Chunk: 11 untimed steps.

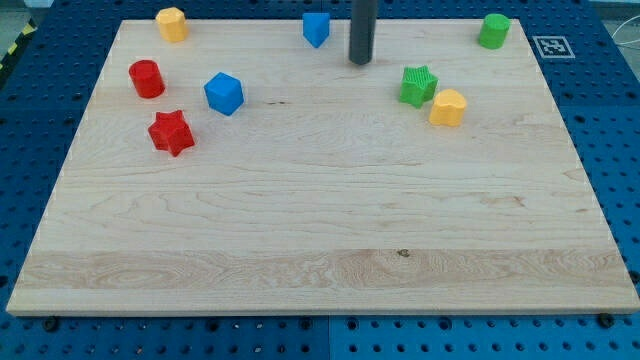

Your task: Move the green star closer to the blue cube

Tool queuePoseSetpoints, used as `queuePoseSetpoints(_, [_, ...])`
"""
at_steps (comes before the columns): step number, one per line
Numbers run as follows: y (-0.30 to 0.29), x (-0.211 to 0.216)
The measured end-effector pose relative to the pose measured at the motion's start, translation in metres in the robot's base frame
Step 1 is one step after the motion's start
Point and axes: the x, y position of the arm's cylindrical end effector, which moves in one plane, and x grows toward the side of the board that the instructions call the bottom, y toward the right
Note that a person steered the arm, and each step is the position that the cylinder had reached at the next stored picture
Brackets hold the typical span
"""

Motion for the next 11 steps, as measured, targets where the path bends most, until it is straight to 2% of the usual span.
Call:
queuePoseSetpoints(2, [0.055,0.001])
queuePoseSetpoints(5, [0.097,0.034])
queuePoseSetpoints(7, [0.099,0.067])
queuePoseSetpoints(9, [0.074,0.081])
queuePoseSetpoints(11, [0.056,0.037])
